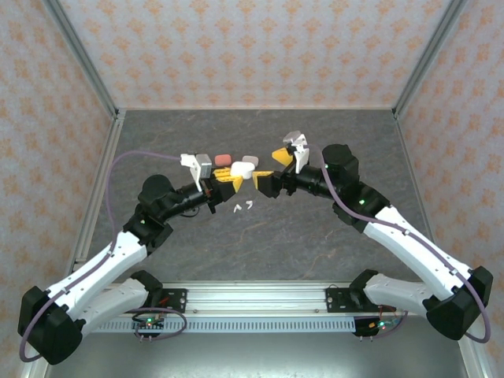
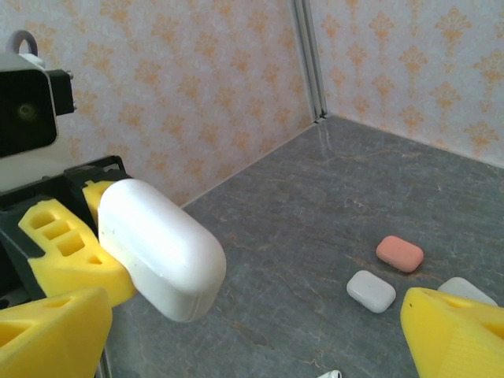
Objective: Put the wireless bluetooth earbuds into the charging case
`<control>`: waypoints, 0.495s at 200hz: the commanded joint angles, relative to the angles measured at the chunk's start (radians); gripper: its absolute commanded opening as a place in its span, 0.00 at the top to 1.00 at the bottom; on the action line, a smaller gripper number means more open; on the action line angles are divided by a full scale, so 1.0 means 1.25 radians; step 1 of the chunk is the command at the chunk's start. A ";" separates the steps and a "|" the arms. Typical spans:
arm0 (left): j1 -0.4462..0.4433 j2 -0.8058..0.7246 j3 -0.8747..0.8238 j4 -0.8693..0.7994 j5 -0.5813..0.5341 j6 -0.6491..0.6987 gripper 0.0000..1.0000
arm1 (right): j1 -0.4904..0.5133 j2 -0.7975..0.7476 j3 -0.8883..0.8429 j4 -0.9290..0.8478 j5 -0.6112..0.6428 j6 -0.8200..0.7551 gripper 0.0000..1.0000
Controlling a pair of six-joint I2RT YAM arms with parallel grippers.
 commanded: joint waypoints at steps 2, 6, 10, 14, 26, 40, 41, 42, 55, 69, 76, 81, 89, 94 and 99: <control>-0.014 0.006 0.008 0.044 -0.011 0.031 0.97 | -0.004 0.015 0.024 0.044 0.018 0.023 0.07; -0.015 0.006 0.008 0.042 -0.010 0.031 0.97 | -0.004 0.017 0.024 0.043 0.020 0.024 0.08; -0.016 0.007 0.010 0.040 -0.010 0.033 0.97 | -0.004 0.020 0.024 0.044 0.023 0.025 0.08; -0.017 0.007 0.010 0.037 -0.009 0.034 0.97 | -0.004 0.023 0.024 0.044 0.026 0.025 0.08; -0.021 0.008 0.014 0.034 -0.006 0.038 0.97 | -0.004 0.028 0.025 0.044 0.037 0.025 0.09; -0.024 0.008 0.015 0.032 0.000 0.043 0.97 | -0.004 0.034 0.026 0.042 0.051 0.027 0.10; -0.024 0.008 0.016 0.033 0.001 0.043 0.97 | -0.004 0.034 0.027 0.043 0.051 0.027 0.10; -0.023 0.008 0.016 0.032 0.001 0.044 0.97 | -0.004 0.035 0.028 0.042 0.052 0.025 0.10; -0.026 0.011 0.020 0.023 0.006 0.051 0.97 | -0.007 0.041 0.030 0.043 0.059 0.025 0.11; -0.029 0.012 0.022 0.012 0.013 0.061 0.97 | -0.014 0.049 0.037 0.043 0.059 0.029 0.11; -0.029 0.013 0.024 0.007 0.015 0.064 0.97 | -0.018 0.051 0.040 0.043 0.058 0.031 0.11; -0.030 0.013 0.024 0.005 0.017 0.066 0.97 | -0.021 0.056 0.042 0.042 0.055 0.033 0.11; -0.031 0.014 0.024 0.004 0.019 0.067 0.97 | -0.024 0.060 0.045 0.042 0.052 0.036 0.11; -0.031 0.015 0.024 0.002 0.020 0.070 0.97 | -0.027 0.062 0.049 0.042 0.051 0.036 0.11; -0.031 0.014 0.023 0.000 0.020 0.071 0.97 | -0.029 0.065 0.051 0.041 0.048 0.037 0.11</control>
